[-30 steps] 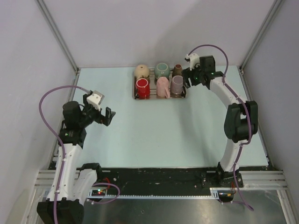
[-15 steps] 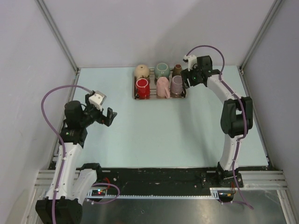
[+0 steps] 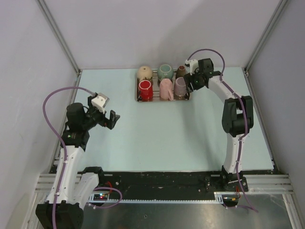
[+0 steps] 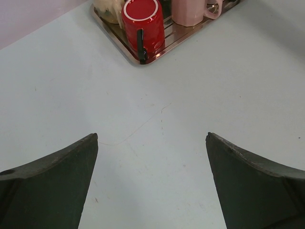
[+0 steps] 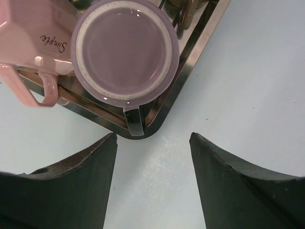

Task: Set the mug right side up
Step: Turn over the cup on the tray.

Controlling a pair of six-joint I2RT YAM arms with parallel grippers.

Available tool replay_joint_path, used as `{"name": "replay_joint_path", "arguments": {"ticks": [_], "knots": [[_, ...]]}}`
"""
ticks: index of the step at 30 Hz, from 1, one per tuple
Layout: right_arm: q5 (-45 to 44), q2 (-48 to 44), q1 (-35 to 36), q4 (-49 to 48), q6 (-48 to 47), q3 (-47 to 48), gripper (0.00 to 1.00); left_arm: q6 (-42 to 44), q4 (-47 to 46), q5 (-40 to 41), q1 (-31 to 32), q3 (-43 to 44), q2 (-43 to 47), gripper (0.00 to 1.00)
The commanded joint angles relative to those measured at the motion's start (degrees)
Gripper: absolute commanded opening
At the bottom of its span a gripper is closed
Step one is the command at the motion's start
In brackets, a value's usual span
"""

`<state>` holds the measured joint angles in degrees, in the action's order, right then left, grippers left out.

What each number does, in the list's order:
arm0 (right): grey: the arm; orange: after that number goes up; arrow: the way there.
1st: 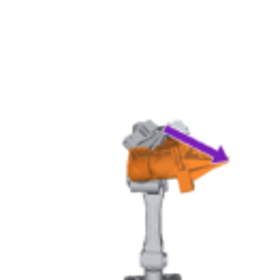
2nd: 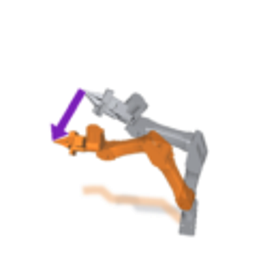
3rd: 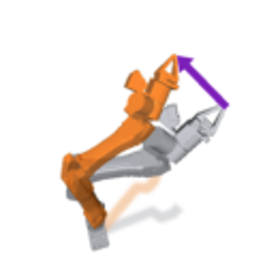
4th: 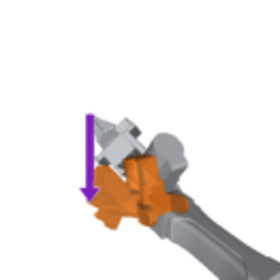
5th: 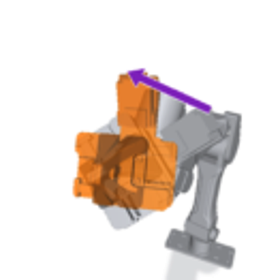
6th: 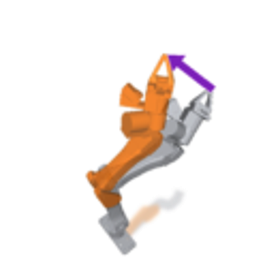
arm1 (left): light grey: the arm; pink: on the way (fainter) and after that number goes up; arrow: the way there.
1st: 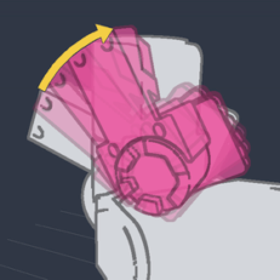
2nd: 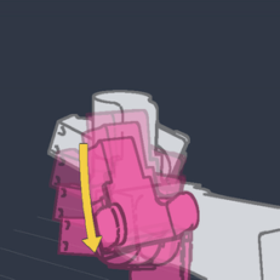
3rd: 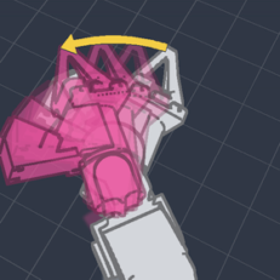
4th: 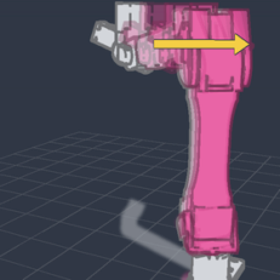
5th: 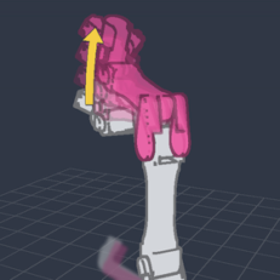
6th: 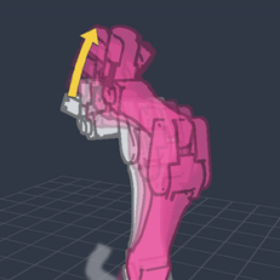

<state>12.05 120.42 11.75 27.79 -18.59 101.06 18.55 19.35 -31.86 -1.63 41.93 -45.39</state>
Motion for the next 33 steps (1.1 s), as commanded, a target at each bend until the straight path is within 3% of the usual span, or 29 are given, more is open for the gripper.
{"name": "replay_joint_path", "arguments": {"ticks": [1, 21, 33], "knots": [[-1.13, 1.59, 0.83, 0.67, -1.56, 3.29, 0.67, 1.37, -1.7, -0.34, 0.51, -0.2, 0.09, 0.98], [-1.67, 6.35, 1.8, -0.36, -1.21, 6.34, 0.62, 1.57, -1.75, 0.16, 0.83, -0.33, -0.55, 0.98], [-0.76, 7.02, 1.9, -0.42, -1.08, 7.07, 0.53, 1.55, -1.74, 0.52, 1.12, -0.17, -1.06, 0.98]]}}
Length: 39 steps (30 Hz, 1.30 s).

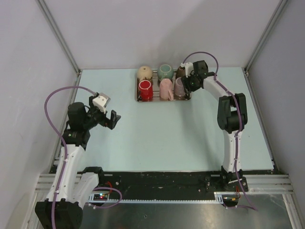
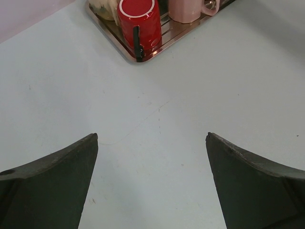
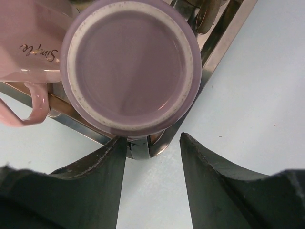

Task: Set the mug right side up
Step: Turn over the cup on the tray.

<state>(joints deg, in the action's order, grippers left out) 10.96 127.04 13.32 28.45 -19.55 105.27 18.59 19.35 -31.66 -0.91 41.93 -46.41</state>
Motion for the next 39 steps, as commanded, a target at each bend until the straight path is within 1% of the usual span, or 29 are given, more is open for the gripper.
{"name": "replay_joint_path", "arguments": {"ticks": [1, 7, 17, 24, 30, 35, 39], "knots": [[0.35, 0.48, 0.31, -1.1, -0.13, 2.84, 0.53, 1.48, -1.76, 0.34, 0.43, -0.18, -0.1, 0.98], [0.71, 0.7, 0.66, -1.12, -0.44, 2.97, 0.52, 1.55, -1.75, 0.65, 0.4, -0.1, -0.3, 0.98], [0.42, 1.09, 0.87, -1.36, -0.62, 2.72, 0.39, 1.69, -1.76, 0.82, 0.38, -0.2, -0.63, 0.98], [0.27, 1.19, 0.9, -1.26, -0.78, 2.66, 0.32, 1.68, -1.71, 0.82, 0.38, -0.2, -0.65, 0.98], [0.03, 1.3, 0.97, -1.06, -0.98, 2.66, 0.21, 1.7, -1.72, 0.88, 0.39, -0.21, -0.76, 0.98], [-0.18, 1.09, 1.0, -0.63, -1.07, 2.75, 0.03, 1.69, -1.69, 0.75, 0.4, -0.25, -0.79, 0.98], [-0.41, 0.17, 0.91, -0.49, -0.24, 2.56, 0.0, 1.72, -1.73, 0.64, 0.38, -0.27, -0.74, 0.98]]}}
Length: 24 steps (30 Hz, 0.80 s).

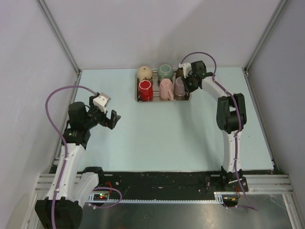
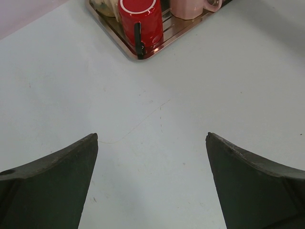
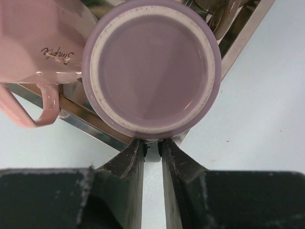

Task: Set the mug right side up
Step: Turn over the cup on the tray.

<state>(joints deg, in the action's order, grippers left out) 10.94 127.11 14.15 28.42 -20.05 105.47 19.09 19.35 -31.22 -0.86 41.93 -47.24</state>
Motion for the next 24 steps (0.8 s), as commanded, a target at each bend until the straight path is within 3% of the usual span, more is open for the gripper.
{"name": "replay_joint_path", "arguments": {"ticks": [1, 24], "knots": [[-0.48, -0.18, 0.08, -0.56, 0.58, 2.19, 0.0, 1.21, -1.71, 0.2, 0.34, -0.27, 0.11, 0.98], [8.59, -8.76, -2.3, -1.13, 7.45, 0.95, 0.0, 1.25, -1.72, -0.16, 0.34, -0.36, 0.56, 0.98]]}}
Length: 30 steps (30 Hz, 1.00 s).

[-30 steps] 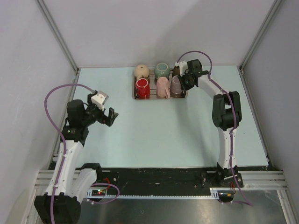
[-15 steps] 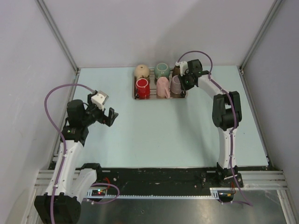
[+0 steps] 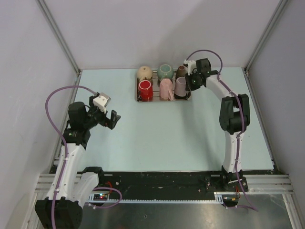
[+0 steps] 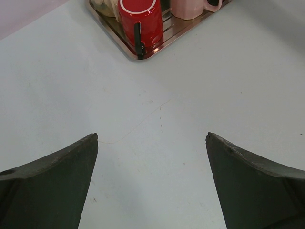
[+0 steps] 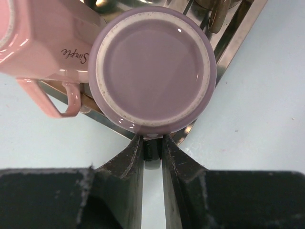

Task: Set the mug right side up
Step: Turn over the cup on the tray.

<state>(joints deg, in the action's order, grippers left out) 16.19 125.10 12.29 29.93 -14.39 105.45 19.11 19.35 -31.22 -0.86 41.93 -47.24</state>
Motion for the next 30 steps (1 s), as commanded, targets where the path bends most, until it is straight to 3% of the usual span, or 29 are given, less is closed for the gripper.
{"name": "replay_joint_path", "arguments": {"ticks": [1, 15, 30], "knots": [[3.6, -7.04, -0.57, -2.71, 1.89, 0.81, 0.0, 1.21, -1.71, -0.2, 0.34, -0.36, 0.52, 0.98], [11.93, -11.17, -4.34, -3.54, 9.25, -0.27, 0.0, 1.0, -1.71, -0.93, 2.32, -0.04, -0.46, 0.98], [21.99, -18.96, -8.22, -11.77, 22.14, -8.9, 0.0, 0.06, -1.71, -0.92, 4.89, 3.01, -4.58, 0.98]]}}
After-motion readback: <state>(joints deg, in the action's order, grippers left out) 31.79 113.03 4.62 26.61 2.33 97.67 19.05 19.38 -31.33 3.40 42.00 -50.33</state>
